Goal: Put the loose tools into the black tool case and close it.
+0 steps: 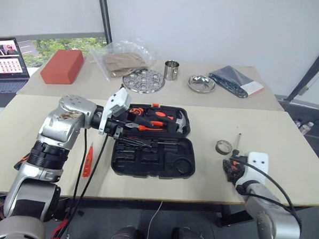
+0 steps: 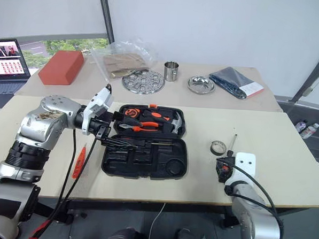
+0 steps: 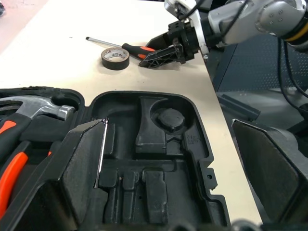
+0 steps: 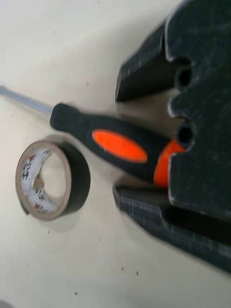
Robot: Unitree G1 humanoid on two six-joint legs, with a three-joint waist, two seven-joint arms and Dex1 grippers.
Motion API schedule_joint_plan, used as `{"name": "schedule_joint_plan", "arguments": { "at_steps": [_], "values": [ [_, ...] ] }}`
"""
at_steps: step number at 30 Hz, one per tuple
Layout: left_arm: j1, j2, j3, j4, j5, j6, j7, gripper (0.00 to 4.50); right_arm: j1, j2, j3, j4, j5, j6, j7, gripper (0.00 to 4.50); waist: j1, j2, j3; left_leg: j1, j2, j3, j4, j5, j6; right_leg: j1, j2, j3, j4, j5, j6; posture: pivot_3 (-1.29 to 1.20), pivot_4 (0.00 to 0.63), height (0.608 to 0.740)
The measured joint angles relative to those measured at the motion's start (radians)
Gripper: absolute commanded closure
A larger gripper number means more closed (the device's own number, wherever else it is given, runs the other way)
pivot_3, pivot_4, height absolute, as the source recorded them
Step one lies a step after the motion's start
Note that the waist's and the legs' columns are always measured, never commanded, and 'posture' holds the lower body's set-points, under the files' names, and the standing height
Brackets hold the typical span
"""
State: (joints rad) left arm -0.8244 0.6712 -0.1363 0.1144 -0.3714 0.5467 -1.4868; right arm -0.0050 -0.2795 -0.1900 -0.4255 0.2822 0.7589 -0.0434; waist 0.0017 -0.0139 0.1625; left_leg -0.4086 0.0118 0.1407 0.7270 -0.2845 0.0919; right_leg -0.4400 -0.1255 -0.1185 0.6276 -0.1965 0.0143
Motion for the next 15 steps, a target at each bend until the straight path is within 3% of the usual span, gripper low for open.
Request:
{"name": "schedule_joint_plan", "arguments": {
  "at_steps": [3, 6, 9, 12, 15],
  "values": [
    [0.008, 0.021, 0.000, -0.003, -0.002, -0.002, 0.006, 0.00, 0.033, 0.017, -0.001, -0.004, -0.057, -0.055, -0.035, 3.56, 0.000, 0.000, 0.000, 0.000, 0.000, 0.000, -0.001, -0.003, -0.006, -0.001, 0.000, 0.001, 0.000, 0.000, 0.000, 0.00, 0.150, 0.734],
    [0.027, 0.054, 0.002, -0.011, -0.011, 0.001, 0.001, 0.00, 0.003, 0.009, -0.060, -0.002, -0.051, -0.077, -0.018, 3.57, -0.010, 0.003, 0.002, 0.000, 0.000, 0.002, -0.001, -0.003, -0.006, -0.001, 0.000, 0.003, 0.001, 0.000, 0.000, 0.00, 0.150, 0.734],
    [0.051, 0.090, 0.003, -0.018, -0.016, 0.003, -0.011, 0.00, -0.130, -0.105, -0.113, 0.003, 0.007, -0.103, 0.104, 3.57, -0.022, 0.008, 0.005, 0.003, 0.000, 0.004, -0.002, 0.000, -0.001, -0.002, 0.001, 0.008, 0.001, 0.001, 0.000, 0.00, 0.150, 0.734],
    [0.099, 0.147, 0.007, -0.048, -0.022, -0.002, -0.037, 0.00, -0.267, -0.242, -0.065, 0.035, 0.112, -0.109, 0.377, 3.57, -0.032, 0.008, 0.005, 0.010, 0.001, 0.006, -0.010, 0.001, -0.002, 0.000, 0.005, 0.011, -0.001, -0.001, -0.002, 0.00, 0.150, 0.734],
    [0.166, 0.209, 0.015, -0.086, -0.022, -0.030, -0.066, 0.00, -0.430, -0.406, 0.167, 0.128, 0.144, -0.173, 0.799, 3.57, -0.040, 0.008, 0.005, 0.011, 0.002, 0.006, -0.014, 0.003, -0.005, -0.001, 0.009, 0.014, 0.000, -0.002, -0.007, 0.00, 0.150, 0.734]
  ]
}}
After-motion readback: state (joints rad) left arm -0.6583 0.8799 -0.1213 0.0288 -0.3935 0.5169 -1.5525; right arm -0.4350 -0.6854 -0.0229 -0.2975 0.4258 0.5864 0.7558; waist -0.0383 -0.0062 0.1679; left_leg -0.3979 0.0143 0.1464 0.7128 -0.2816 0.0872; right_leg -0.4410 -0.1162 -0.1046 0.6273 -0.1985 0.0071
